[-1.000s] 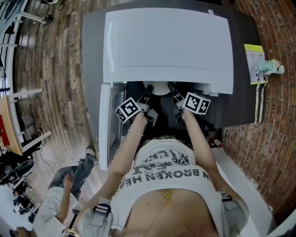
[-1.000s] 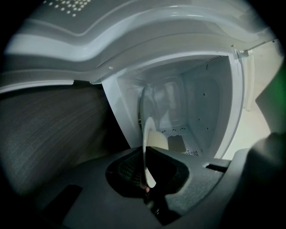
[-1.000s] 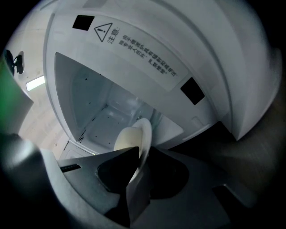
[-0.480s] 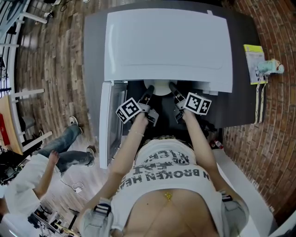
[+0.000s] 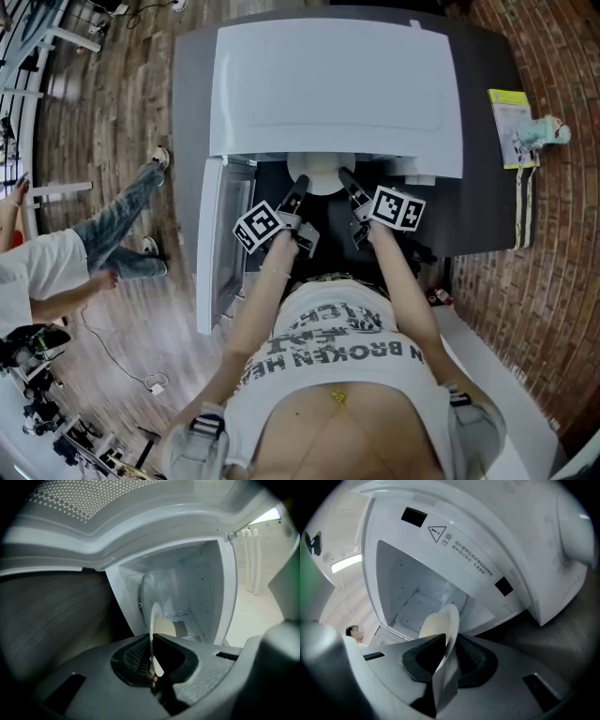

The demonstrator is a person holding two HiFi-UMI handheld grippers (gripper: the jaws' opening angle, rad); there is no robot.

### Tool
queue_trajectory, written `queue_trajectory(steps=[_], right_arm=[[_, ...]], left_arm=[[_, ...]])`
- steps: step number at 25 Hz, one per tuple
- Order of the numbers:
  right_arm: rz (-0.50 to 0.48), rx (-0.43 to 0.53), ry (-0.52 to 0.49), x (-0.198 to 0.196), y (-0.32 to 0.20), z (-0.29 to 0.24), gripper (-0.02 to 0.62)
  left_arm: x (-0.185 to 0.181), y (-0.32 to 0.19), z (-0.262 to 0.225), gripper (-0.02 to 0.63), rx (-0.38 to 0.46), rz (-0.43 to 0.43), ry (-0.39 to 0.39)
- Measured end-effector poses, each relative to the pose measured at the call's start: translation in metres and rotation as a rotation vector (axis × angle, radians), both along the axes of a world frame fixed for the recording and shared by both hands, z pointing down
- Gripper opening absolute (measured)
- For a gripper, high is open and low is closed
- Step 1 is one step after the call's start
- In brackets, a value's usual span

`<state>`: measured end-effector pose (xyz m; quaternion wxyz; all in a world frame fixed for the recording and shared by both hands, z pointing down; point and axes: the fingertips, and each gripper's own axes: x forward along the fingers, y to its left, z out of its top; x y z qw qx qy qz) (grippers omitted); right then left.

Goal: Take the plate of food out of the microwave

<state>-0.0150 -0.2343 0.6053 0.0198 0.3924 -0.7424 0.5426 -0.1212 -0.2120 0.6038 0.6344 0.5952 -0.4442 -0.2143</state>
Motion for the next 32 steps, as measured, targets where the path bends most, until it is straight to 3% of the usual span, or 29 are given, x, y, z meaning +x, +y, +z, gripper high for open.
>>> queue_trajectory(steps=[32], right_arm=[[-0.095,0.026,-0.024,0.024,0.029,-0.014,0.069]], left_arm=[[0.027,0.040,-0.015,0.017,0.046,-0.106,-0.020]])
